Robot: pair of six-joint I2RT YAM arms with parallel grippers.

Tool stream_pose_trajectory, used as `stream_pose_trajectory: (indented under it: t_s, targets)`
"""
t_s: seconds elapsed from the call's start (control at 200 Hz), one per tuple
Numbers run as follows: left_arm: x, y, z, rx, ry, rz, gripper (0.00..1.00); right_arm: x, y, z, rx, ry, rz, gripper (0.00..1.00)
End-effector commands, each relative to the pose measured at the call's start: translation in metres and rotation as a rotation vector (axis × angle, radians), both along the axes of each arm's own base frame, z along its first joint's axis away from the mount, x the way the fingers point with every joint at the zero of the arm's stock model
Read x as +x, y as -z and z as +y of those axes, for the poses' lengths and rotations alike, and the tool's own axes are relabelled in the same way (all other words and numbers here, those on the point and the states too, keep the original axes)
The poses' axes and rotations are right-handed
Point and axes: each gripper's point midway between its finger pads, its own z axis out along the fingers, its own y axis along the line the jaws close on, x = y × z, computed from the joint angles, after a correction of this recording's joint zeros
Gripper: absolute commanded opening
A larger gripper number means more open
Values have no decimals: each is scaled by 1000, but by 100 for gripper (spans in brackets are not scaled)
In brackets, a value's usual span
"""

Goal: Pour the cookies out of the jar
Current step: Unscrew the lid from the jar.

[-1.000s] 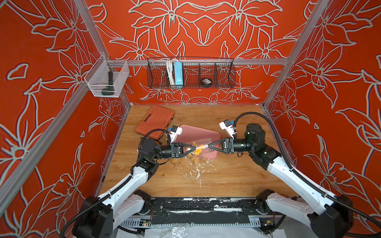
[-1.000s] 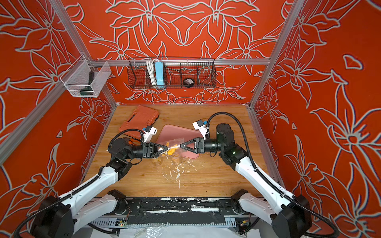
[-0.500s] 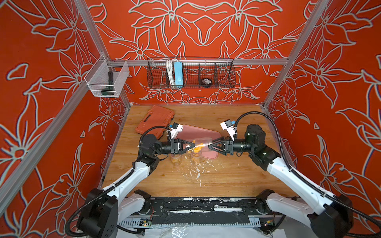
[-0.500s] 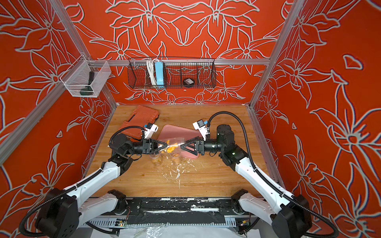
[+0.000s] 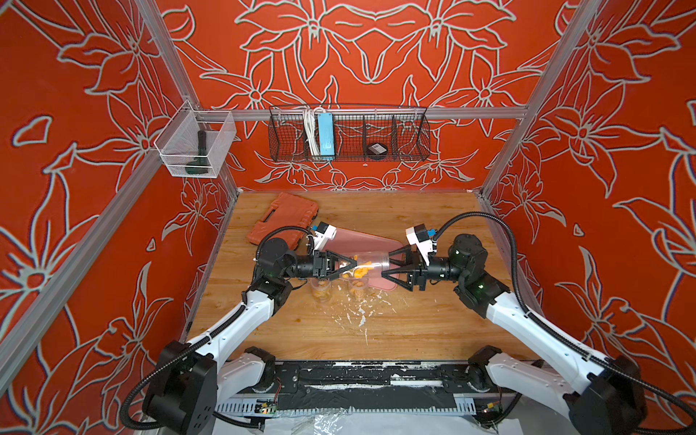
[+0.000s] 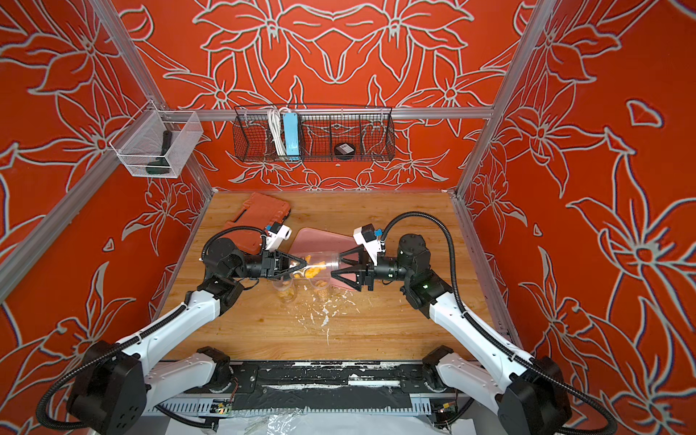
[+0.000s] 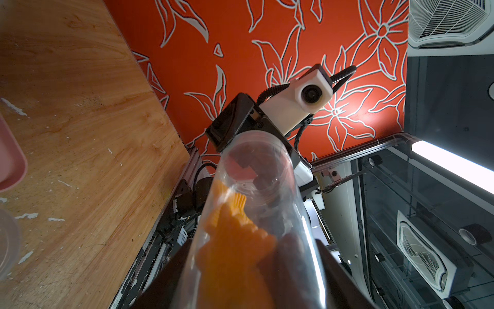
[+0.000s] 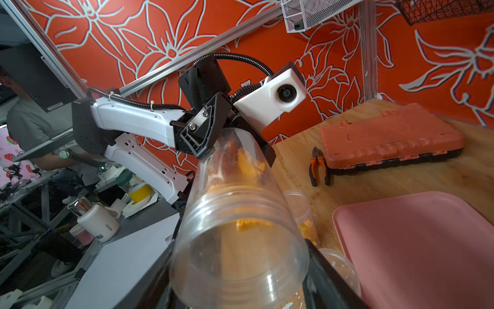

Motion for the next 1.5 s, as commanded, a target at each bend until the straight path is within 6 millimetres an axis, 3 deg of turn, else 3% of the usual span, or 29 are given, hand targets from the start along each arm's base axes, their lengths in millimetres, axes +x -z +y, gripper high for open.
stream_pose_trajectory:
  t_s: [0.0,0.095,0.185,0.245,0.43,0.55,0.651,0.771,0.906,1.211,1.491]
  targets:
    - [4,7,6,23,2,77,45,11,-21,-10,8,65,-320,46]
    - [5,6,6,26,2,76,45,11,-16,-10,-20,62,-375,48]
    - [6,4,6,26,1,68,45,15,-14,-9,-37,71,-369,69]
    - [7,3,6,26,-1,65,46,16,-17,-9,-24,84,-342,77]
    - [6,-2,6,23,-1,46,45,22,-36,-20,44,199,-45,98]
    - [4,-5,7,23,4,32,46,35,-20,-39,-1,375,366,99]
    - [3,-7,7,28,8,20,46,17,-22,-31,-33,257,667,99]
    - [0,-10,7,25,14,4,46,13,-15,-30,-4,234,931,94]
    - [-3,-15,7,20,29,-13,46,3,-28,-23,82,101,1016,94]
    - [-12,-24,8,1,48,-33,46,-12,-16,-9,36,8,1083,91]
    - [-15,-27,8,-2,52,-42,45,-15,-20,8,55,-60,1080,88]
